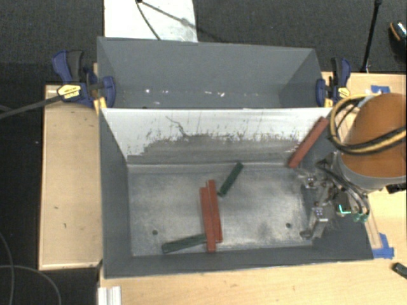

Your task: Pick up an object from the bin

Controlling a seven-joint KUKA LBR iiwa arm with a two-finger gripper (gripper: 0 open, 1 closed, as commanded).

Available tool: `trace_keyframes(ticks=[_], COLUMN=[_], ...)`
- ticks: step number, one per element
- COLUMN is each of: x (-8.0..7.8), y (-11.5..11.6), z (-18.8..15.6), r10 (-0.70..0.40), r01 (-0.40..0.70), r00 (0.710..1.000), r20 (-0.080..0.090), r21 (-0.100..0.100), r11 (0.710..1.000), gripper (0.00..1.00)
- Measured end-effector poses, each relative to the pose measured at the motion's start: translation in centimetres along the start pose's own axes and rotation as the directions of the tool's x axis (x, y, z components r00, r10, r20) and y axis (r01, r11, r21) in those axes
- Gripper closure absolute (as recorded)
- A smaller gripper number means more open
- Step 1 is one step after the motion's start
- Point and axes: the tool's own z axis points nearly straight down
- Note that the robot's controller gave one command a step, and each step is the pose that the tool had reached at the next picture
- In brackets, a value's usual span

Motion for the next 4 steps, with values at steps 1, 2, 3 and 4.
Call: trace_keyframes(ticks=[1,2,3,4], x=[-6.0,-12.0,-9.4,-9.4], y=[8.6,14.1,17.9,17.9], z=[12.4,9.0,9.2,12.3], r10=[-0.41,-0.269,-0.699,-0.868], r01=[0.41,0.269,0.699,0.868], r00=[0.912,0.963,0.715,0.497], r20=[0.006,0.015,0.005,0.001], r21=[0.001,0.001,0.004,0.003], r11=[0.912,0.963,0.715,0.497], gripper=[0.0,0.0,0.0,0.0])
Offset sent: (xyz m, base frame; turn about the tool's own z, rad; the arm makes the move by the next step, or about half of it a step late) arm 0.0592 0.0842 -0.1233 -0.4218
